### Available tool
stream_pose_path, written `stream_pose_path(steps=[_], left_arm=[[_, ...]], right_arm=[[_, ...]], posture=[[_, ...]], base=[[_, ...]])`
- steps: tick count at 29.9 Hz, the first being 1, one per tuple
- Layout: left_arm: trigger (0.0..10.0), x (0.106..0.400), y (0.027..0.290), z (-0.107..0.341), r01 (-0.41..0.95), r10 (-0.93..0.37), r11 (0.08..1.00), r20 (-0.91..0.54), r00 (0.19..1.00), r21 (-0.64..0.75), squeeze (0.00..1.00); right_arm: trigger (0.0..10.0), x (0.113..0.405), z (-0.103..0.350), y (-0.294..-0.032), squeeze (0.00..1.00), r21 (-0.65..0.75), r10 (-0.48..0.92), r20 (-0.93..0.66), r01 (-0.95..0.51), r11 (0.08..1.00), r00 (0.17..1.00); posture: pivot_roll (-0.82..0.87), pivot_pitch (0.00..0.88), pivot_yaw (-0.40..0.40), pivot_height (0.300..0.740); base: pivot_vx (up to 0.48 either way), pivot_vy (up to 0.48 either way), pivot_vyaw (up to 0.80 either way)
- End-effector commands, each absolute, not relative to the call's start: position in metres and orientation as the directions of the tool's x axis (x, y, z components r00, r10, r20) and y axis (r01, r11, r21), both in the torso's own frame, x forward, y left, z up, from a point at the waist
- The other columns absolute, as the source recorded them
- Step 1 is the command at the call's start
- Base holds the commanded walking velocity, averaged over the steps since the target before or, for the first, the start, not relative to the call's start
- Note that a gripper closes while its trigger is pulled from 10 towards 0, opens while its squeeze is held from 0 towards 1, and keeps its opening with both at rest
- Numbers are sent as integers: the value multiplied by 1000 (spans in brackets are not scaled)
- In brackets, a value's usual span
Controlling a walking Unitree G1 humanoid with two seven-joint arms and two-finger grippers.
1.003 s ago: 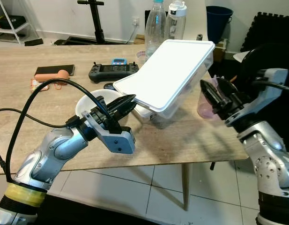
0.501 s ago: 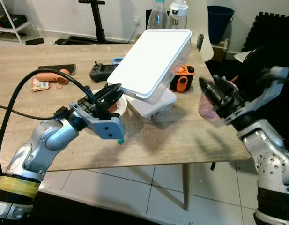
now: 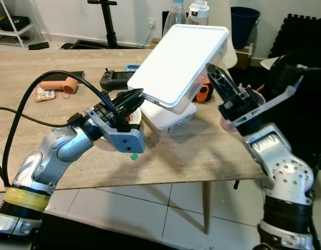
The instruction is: Restocking fridge
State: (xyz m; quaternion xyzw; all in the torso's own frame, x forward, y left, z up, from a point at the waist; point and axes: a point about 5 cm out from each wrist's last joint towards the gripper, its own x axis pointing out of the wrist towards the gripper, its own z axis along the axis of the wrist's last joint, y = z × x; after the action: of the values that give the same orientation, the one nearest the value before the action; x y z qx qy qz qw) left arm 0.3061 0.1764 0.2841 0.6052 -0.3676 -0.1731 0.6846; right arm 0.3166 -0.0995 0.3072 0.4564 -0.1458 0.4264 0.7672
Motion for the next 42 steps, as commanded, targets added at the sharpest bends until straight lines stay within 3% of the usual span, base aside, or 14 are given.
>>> stream_pose_path(steps=[1,6,9,12,20,21,22,32,33,42], left_arm=[[10000,303,166,288,-233,-710,232,328,623,944,0],[10000,302,167,290,-241,-712,229,331,619,943,0],[10000,301,166,291,-245,-715,227,332,614,942,0],[10000,300,167,291,-255,-712,221,334,617,941,0],[10000,301,167,291,-255,-711,218,332,620,942,0],[10000,301,167,291,-254,-711,218,332,620,942,0],[10000,301,167,291,-253,-711,218,331,620,943,0],[10000,302,162,291,-248,-723,220,329,607,943,0],[10000,301,161,290,-245,-726,220,326,605,944,0],[10000,299,152,287,-222,-754,230,318,575,948,0]], right_arm=[[10000,319,303,-93,0,608,549,584,-771,192,597],[10000,325,299,-93,0,661,547,555,-731,168,627],[10000,329,296,-95,0,675,543,520,-707,210,659],[10000,337,292,-101,0,681,512,465,-661,314,722],[10000,345,290,-115,0,689,459,439,-618,379,772],[10000,344,291,-116,812,689,457,448,-622,371,769],[10000,344,292,-116,1000,690,456,454,-626,364,766],[10000,343,296,-111,1000,699,483,477,-650,298,734],[10000,343,297,-111,0,700,485,478,-651,294,732],[10000,342,310,-106,0,649,521,532,-716,256,668]], posture=[[-5,180,-35,736],[0,179,-42,736],[0,176,-48,736],[1,176,-50,736],[-2,177,-49,736],[-2,177,-49,736],[-2,178,-46,736],[-1,179,-43,736],[2,179,-40,736],[4,178,-41,736]], base=[[0,0,0],[0,0,0],[0,0,0],[0,0,0],[0,0,0],[0,0,0],[0,0,0],[0,0,0],[0,0,0],[0,0,0]])
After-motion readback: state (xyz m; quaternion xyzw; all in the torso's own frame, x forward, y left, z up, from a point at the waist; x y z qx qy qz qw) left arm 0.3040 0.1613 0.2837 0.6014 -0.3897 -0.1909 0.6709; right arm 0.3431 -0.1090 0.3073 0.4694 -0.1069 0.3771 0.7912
